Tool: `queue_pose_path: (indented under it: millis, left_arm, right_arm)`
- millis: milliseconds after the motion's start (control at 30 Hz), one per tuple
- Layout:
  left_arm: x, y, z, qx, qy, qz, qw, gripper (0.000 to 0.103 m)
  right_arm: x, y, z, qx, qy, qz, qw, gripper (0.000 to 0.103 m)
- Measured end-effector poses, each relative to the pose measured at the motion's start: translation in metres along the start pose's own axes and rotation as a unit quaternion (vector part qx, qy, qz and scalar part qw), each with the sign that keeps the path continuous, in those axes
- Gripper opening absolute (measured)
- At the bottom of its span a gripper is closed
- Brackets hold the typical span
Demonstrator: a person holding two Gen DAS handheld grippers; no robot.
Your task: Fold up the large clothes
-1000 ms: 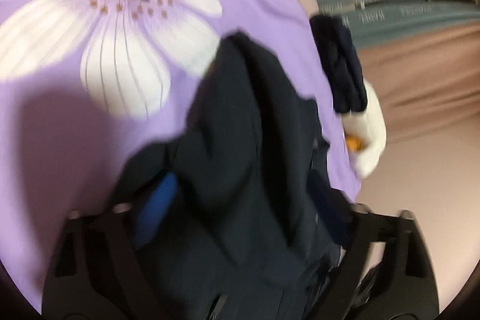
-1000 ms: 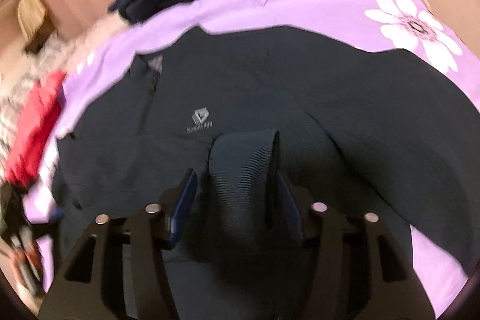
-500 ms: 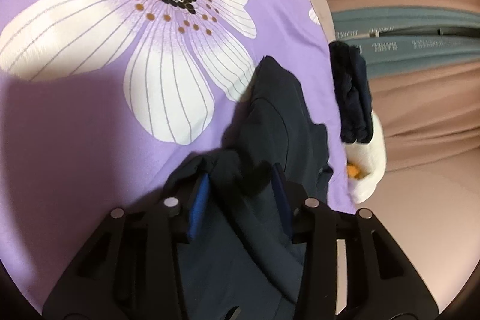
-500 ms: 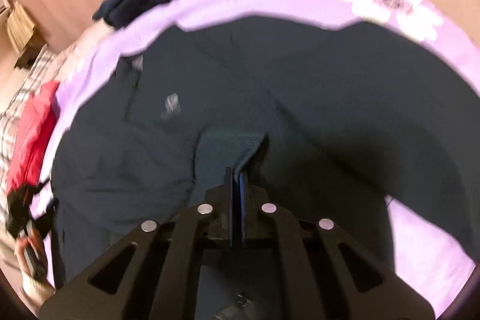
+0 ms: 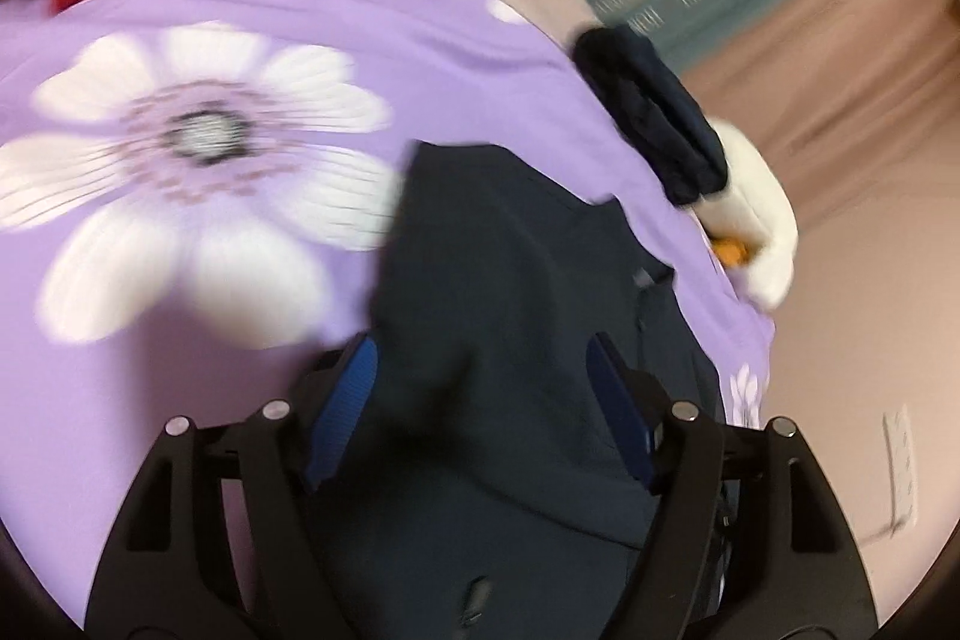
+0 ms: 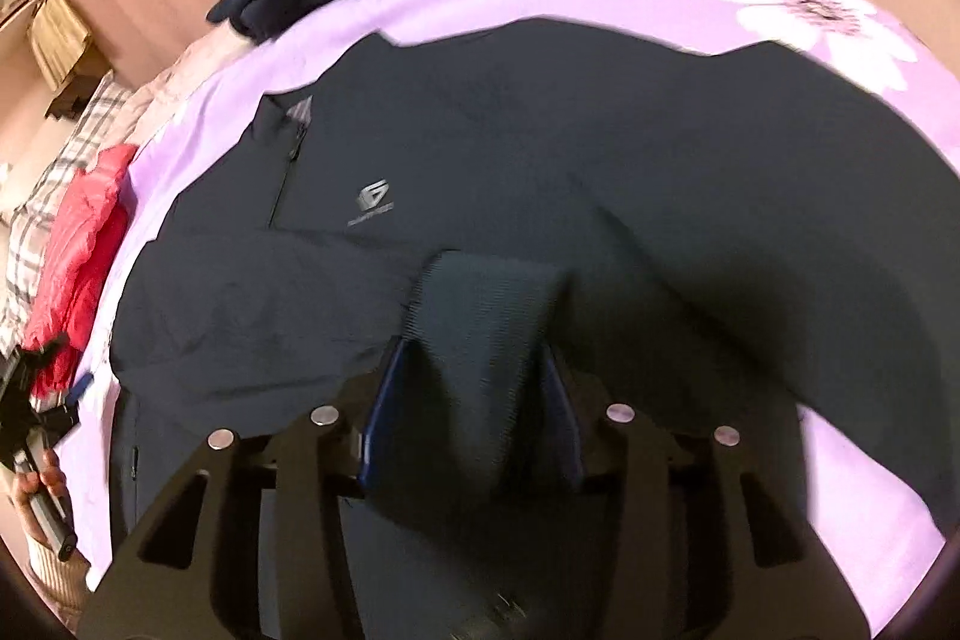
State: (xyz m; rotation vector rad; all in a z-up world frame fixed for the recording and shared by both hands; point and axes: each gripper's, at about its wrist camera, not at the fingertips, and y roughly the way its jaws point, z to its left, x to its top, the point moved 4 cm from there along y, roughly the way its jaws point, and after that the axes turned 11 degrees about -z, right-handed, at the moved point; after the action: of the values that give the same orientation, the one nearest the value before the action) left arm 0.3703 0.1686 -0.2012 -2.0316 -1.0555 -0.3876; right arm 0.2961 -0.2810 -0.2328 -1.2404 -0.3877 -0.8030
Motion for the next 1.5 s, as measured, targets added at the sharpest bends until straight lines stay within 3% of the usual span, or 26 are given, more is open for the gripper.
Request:
queue_pose_path:
  millis: [33, 133, 300, 367, 400, 433, 500, 600, 633, 733, 867, 1000, 1033, 1100, 1167, 1267, 1300, 1367, 1500]
  left_arm:
    - [-0.005, 0.008, -0.006, 0.000, 0.006, 0.008, 0.9999, 0.073]
    - [-0.022, 0.038, -0.013, 0.022, 0.023, 0.036, 0.9988, 0.071]
    - [-0.019, 0.050, 0.019, 0.096, 0.018, 0.007, 0.9952, 0.055]
    - [-0.014, 0.050, 0.032, 0.106, 0.011, -0.001, 0.9943, 0.050]
    - [-0.011, 0.049, 0.036, 0.109, 0.011, -0.001, 0.9939, 0.047]
    - [-0.009, 0.048, 0.038, 0.108, 0.012, 0.003, 0.9940, 0.046]
    - [-0.007, 0.044, 0.037, 0.111, 0.024, 0.001, 0.9935, 0.047]
    - [-0.004, 0.033, 0.036, 0.166, 0.069, -0.017, 0.9836, 0.072]
    - [-0.002, 0.029, 0.038, 0.170, 0.070, -0.021, 0.9827, 0.072]
    - [0.000, 0.011, 0.033, 0.153, 0.073, -0.037, 0.9848, 0.072]
    - [-0.015, -0.002, -0.012, 0.112, 0.148, -0.040, 0.9818, 0.072]
    - [-0.053, 0.013, -0.044, 0.100, 0.225, 0.005, 0.9691, 0.074]
    - [-0.068, 0.026, -0.041, 0.113, 0.237, 0.037, 0.9641, 0.074]
    - [-0.086, 0.043, -0.029, 0.143, 0.249, 0.080, 0.9545, 0.075]
    - [-0.089, 0.039, -0.036, 0.150, 0.277, 0.067, 0.9468, 0.075]
    - [-0.089, 0.020, -0.040, 0.132, 0.245, 0.073, 0.9576, 0.078]
    - [-0.091, 0.005, -0.042, 0.121, 0.234, 0.069, 0.9621, 0.083]
    - [-0.099, -0.018, -0.045, 0.105, 0.229, 0.063, 0.9656, 0.091]
    - [-0.136, -0.074, -0.047, 0.066, 0.215, 0.087, 0.9705, 0.095]
  right_arm:
    - [0.005, 0.003, 0.009, -0.004, -0.019, -0.003, 1.000, 0.017]
    - [0.023, -0.002, 0.030, 0.002, -0.053, -0.029, 0.998, 0.004]
    - [0.053, -0.029, 0.037, 0.040, -0.042, -0.093, 0.994, 0.003]
    - [0.046, -0.015, 0.020, 0.029, -0.035, -0.060, 0.997, 0.006]
    - [0.040, -0.006, 0.010, 0.014, -0.027, -0.038, 0.999, 0.017]
    - [0.031, 0.003, -0.004, -0.007, -0.016, -0.014, 1.000, 0.020]
    - [0.018, 0.003, -0.022, -0.013, 0.007, -0.004, 1.000, 0.020]
    - [0.014, -0.021, -0.035, -0.020, 0.021, -0.038, 0.999, 0.023]
    - [0.014, -0.028, -0.036, -0.032, 0.010, -0.049, 0.998, 0.023]
    - [0.019, -0.043, -0.012, -0.020, -0.048, -0.081, 0.995, 0.023]
    - [0.018, -0.035, 0.034, 0.043, -0.102, -0.077, 0.991, 0.023]
    - [-0.004, 0.003, 0.048, 0.038, -0.125, -0.027, 0.991, 0.023]
    - [-0.011, 0.014, 0.045, 0.029, -0.124, -0.007, 0.992, 0.023]
    - [-0.017, 0.021, 0.041, 0.032, -0.121, -0.010, 0.992, 0.023]
    - [-0.013, 0.013, 0.038, 0.030, -0.106, -0.006, 0.994, 0.023]
    - [-0.011, -0.019, 0.032, 0.043, -0.088, -0.023, 0.995, 0.029]
    - [-0.014, -0.033, 0.029, 0.048, -0.083, -0.031, 0.995, 0.035]
    - [-0.024, -0.063, 0.014, 0.052, -0.064, -0.045, 0.996, 0.042]
    - [-0.054, -0.111, -0.018, 0.037, -0.018, -0.055, 0.998, 0.050]
